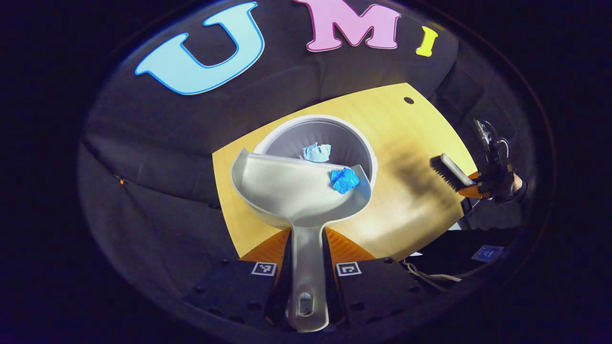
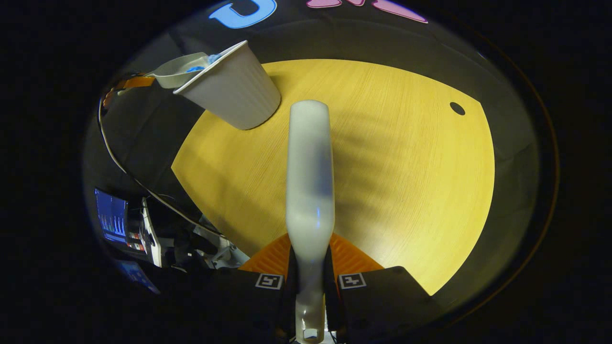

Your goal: Pick up the small broom and dustpan from the desktop, sweep the trash into the dustpan with the broom, and then empty the trash into the garbage bin.

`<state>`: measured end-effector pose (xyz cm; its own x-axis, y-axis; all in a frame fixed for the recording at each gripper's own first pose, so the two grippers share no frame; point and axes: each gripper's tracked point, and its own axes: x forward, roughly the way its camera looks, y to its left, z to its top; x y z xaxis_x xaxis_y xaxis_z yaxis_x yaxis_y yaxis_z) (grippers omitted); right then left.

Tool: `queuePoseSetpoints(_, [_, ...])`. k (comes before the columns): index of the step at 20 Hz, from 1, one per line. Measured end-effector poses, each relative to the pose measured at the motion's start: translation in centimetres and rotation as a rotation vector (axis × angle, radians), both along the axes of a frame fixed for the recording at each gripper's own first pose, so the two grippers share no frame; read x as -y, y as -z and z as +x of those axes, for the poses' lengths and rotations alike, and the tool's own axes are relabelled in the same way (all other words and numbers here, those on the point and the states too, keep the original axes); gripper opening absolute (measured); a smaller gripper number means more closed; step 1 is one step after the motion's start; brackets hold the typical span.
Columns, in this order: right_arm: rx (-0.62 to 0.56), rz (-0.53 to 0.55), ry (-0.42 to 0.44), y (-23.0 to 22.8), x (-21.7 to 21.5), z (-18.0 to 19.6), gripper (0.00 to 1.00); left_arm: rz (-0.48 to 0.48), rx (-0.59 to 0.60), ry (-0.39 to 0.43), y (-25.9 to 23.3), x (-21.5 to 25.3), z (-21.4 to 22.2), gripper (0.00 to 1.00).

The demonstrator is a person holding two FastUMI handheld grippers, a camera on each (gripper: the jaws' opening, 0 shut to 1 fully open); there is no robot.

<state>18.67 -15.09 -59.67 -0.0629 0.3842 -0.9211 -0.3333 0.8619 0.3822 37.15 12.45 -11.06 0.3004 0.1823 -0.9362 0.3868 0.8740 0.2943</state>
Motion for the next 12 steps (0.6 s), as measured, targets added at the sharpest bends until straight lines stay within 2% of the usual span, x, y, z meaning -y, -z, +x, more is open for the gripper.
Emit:
queuePoseSetpoints(3, [-0.002,-0.006,0.015,-0.1,0.2,0.2,0.28,-0.007,0.024,0.003,-0.4,0.0,0.1,0.29])
queuePoseSetpoints(5, [-0.006,-0.010,0.030,-0.1,0.3,0.4,0.28,-0.030,0.060,-0.028,-0.6,-0.4,-0.4,0.29])
queuePoseSetpoints(9, [0.001,-0.028,0.061,-0.5,0.5,0.7,0.28,-0.154,0.251,-0.059,-2.6,-0.2,-3.0,0.29])
queuePoseSetpoints(12, [0.016,-0.037,0.114,-1.5,0.7,0.8,0.28,-0.233,0.391,-0.015,-4.3,3.3,-6.5,0.29])
